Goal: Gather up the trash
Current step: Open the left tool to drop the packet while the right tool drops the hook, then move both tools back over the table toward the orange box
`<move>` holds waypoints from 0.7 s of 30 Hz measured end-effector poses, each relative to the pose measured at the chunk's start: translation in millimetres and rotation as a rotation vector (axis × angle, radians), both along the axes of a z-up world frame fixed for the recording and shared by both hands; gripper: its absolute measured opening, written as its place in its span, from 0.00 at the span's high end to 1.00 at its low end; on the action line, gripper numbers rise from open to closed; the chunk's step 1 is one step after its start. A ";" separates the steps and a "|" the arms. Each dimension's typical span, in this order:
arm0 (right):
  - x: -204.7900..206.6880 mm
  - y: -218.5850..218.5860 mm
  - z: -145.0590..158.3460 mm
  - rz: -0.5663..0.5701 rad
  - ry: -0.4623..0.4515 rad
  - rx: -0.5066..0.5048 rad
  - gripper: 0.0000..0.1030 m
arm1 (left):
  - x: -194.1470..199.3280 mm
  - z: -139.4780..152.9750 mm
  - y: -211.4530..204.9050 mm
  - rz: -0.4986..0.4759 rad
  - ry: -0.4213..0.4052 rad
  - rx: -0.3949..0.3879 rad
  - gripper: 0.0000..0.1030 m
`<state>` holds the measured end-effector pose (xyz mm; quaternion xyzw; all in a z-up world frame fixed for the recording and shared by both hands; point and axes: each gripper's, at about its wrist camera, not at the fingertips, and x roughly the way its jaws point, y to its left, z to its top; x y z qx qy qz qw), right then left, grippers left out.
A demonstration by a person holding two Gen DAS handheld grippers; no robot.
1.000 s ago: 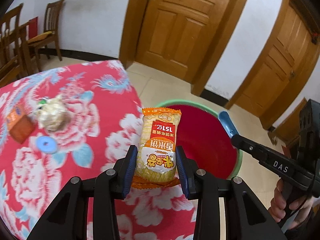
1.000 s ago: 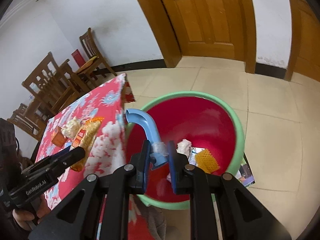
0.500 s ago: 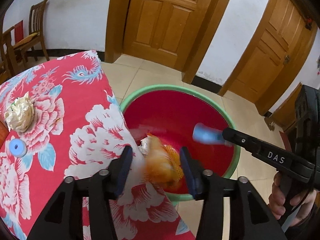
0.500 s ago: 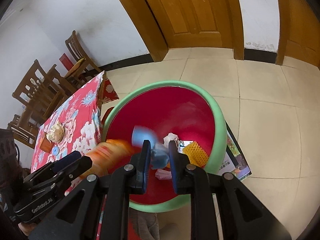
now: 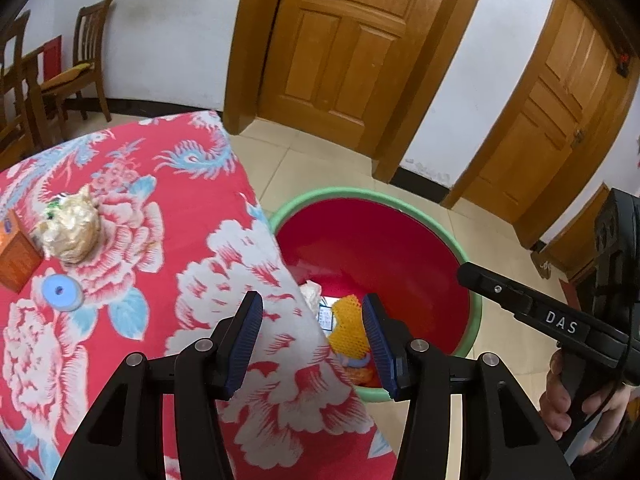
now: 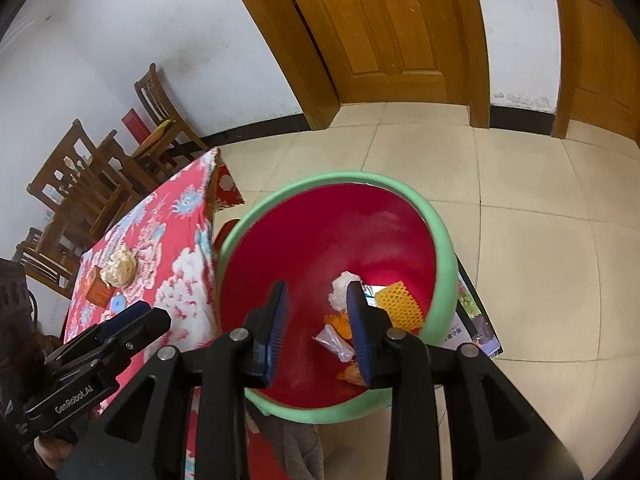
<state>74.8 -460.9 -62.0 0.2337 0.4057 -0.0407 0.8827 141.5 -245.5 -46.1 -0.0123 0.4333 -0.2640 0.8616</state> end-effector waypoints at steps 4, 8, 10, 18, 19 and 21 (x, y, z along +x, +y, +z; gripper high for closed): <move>-0.5 10.2 9.2 0.018 -0.020 -0.009 0.65 | -1.5 8.1 14.1 0.027 -0.015 -0.008 0.49; 1.0 22.6 14.5 0.038 -0.026 -0.014 0.65 | -1.6 13.8 31.4 0.059 -0.027 -0.018 0.49; 2.9 31.5 17.9 0.055 -0.029 -0.017 0.65 | -1.5 16.2 39.7 0.074 -0.032 -0.019 0.49; 10.5 68.1 31.7 0.118 -0.054 -0.025 0.60 | -1.6 26.5 77.6 0.153 -0.053 -0.028 0.49; 11.8 73.2 33.5 0.126 -0.055 -0.028 0.60 | -1.5 27.7 83.1 0.164 -0.056 -0.030 0.49; 14.5 82.9 37.0 0.142 -0.058 -0.033 0.60 | -0.9 30.0 94.0 0.185 -0.061 -0.037 0.49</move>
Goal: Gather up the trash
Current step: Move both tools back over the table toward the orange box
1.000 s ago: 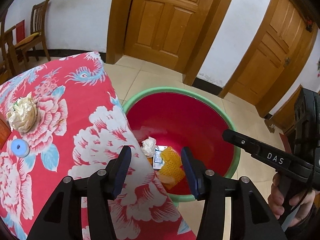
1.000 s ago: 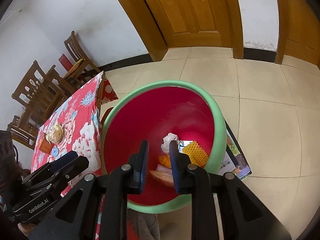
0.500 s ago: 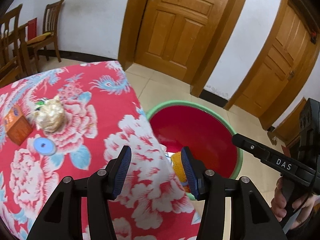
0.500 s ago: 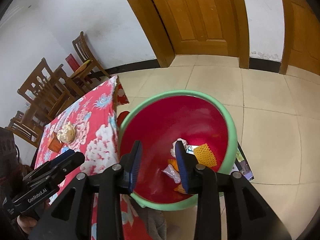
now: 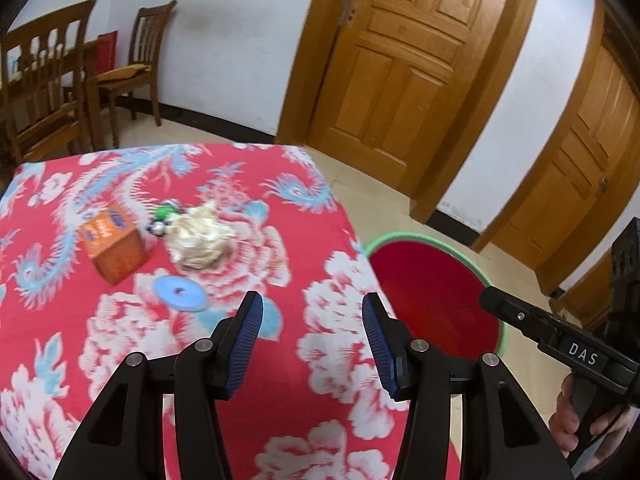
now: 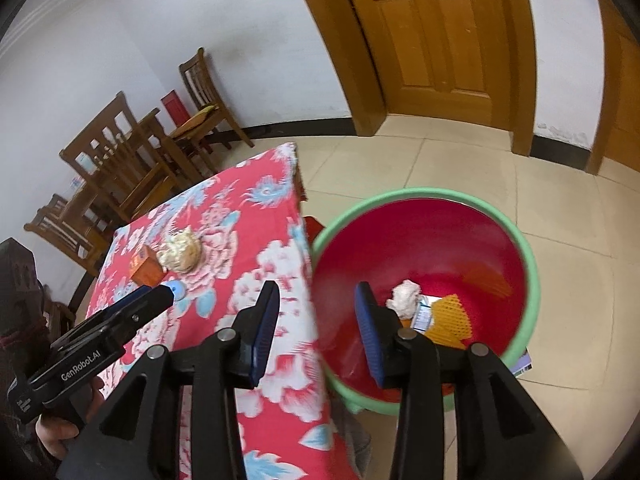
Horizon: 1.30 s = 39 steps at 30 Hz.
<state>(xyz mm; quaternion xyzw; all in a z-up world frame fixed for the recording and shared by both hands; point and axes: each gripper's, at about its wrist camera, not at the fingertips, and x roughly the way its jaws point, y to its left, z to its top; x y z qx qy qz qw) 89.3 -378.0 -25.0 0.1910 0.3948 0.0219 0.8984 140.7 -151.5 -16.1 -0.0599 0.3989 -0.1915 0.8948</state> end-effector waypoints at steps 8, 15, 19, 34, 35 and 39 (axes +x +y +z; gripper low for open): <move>11.6 33.6 10.7 0.049 -0.013 -0.013 0.59 | 3.8 7.0 46.7 0.091 -0.024 -0.004 0.49; 21.7 59.7 10.5 0.090 -0.013 -0.019 0.59 | 8.6 9.7 82.5 0.154 -0.037 0.004 0.49; 26.6 71.1 9.8 0.108 -0.010 -0.018 0.59 | 11.4 8.2 98.5 0.182 -0.033 0.010 0.49; 42.1 95.2 8.2 0.144 -0.009 -0.014 0.55 | 35.1 6.7 139.2 0.250 -0.045 0.074 0.45; 41.9 95.5 8.4 0.144 -0.009 -0.014 0.55 | 37.0 5.5 141.0 0.249 -0.044 0.078 0.45; 46.8 100.9 6.6 0.146 -0.006 -0.019 0.55 | 45.9 0.7 147.9 0.245 -0.034 0.095 0.44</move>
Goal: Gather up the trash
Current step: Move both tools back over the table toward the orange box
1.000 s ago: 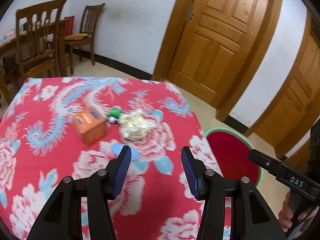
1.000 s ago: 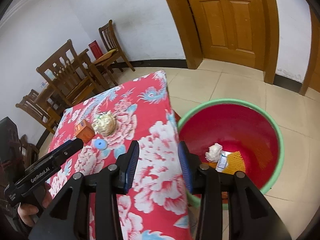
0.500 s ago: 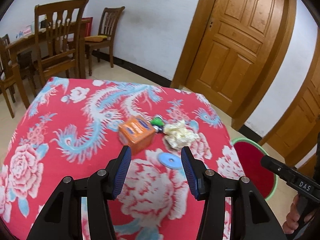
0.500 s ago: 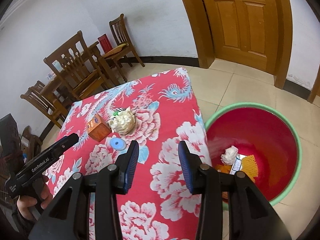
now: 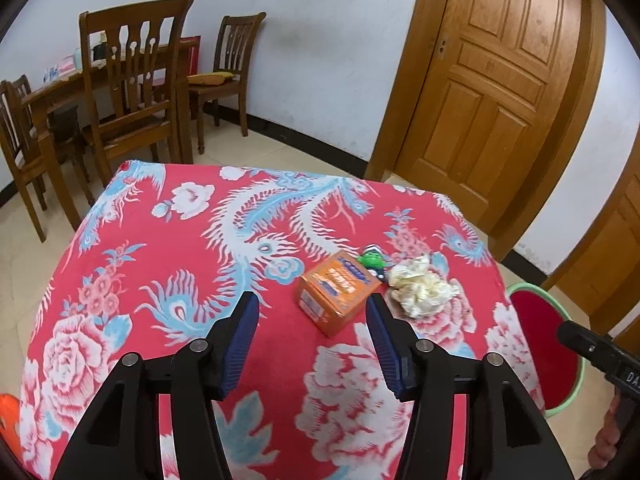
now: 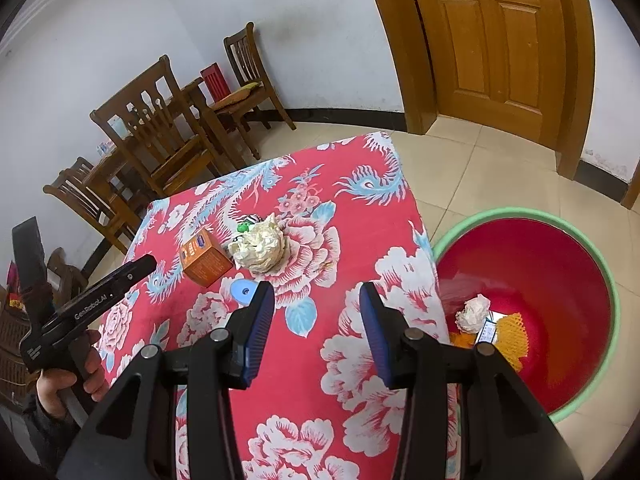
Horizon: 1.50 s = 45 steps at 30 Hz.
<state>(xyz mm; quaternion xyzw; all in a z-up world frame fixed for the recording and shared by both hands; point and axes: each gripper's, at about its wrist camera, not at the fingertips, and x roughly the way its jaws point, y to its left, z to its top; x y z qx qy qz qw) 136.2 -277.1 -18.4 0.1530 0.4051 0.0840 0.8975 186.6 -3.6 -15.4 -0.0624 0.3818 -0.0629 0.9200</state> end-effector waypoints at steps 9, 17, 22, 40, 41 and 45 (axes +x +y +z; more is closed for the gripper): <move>17.6 23.6 -3.0 0.024 0.012 -0.005 0.54 | 16.7 -12.8 7.3 -0.016 0.026 0.020 0.38; 33.7 39.1 -6.2 0.053 0.019 -0.007 0.52 | 33.1 -24.3 -3.9 -0.105 0.044 0.021 0.37; 39.9 41.7 -9.4 0.055 0.030 -0.012 0.52 | 41.9 -31.2 -18.2 -0.165 0.047 0.057 0.37; 69.0 66.7 -19.5 0.100 0.068 -0.051 0.45 | 43.2 -34.6 -13.2 -0.117 0.061 0.007 0.47; 71.6 70.0 -20.9 0.103 0.068 -0.060 0.43 | 41.4 -33.1 -9.3 -0.093 0.063 -0.001 0.47; 81.6 82.7 -25.4 0.127 0.069 -0.085 0.43 | 36.7 -31.1 9.0 -0.014 0.085 -0.049 0.47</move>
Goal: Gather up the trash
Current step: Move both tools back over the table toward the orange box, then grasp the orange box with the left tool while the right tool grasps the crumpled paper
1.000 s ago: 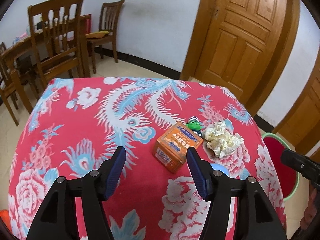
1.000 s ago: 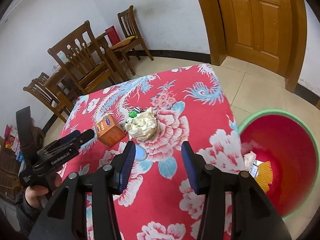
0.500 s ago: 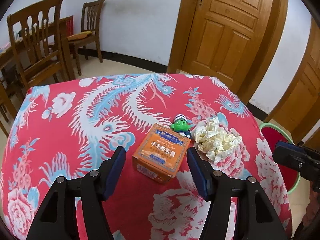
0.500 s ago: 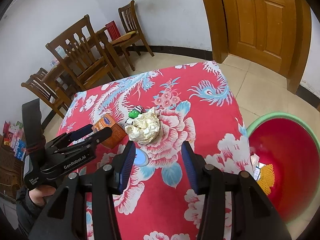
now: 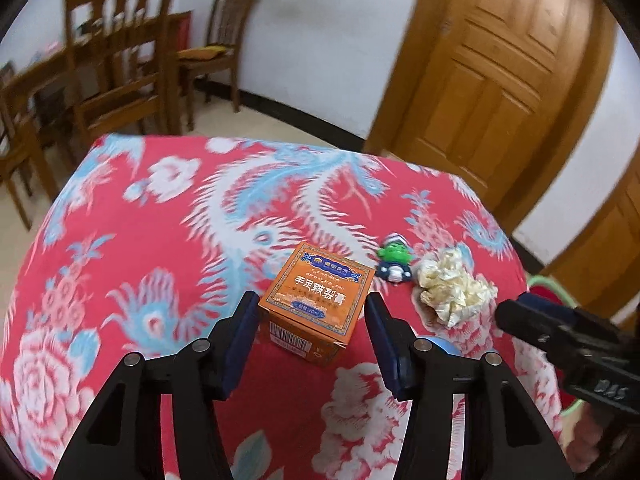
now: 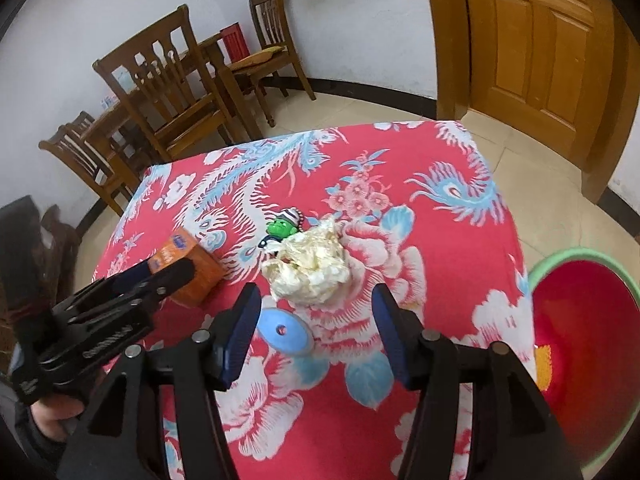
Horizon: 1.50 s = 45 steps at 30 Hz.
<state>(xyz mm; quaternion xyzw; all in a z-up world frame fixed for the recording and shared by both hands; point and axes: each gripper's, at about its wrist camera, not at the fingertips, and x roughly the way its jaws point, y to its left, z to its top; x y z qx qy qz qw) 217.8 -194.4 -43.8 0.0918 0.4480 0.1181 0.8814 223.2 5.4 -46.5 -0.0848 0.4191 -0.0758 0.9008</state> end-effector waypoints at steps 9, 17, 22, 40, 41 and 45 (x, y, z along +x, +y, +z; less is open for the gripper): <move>25.2 20.1 -21.4 0.031 0.035 -0.060 0.43 | -12.7 -3.1 19.6 0.061 0.013 -0.027 0.46; 33.3 23.7 -34.0 0.035 0.058 -0.062 0.43 | -15.9 -2.9 21.5 0.070 0.009 -0.038 0.46; 36.5 18.7 -40.5 0.025 0.087 -0.038 0.61 | -16.7 -1.9 21.1 0.071 0.007 -0.040 0.47; -7.0 -6.2 2.7 0.021 -0.016 0.038 0.72 | -37.7 22.4 4.3 0.059 -0.037 -0.049 0.47; -11.1 -8.0 6.4 0.020 -0.024 0.041 0.72 | -39.4 24.3 2.0 0.055 -0.040 -0.050 0.47; -30.5 -21.7 21.8 0.008 -0.060 0.055 0.72 | -45.8 31.6 -8.6 0.035 -0.053 -0.049 0.47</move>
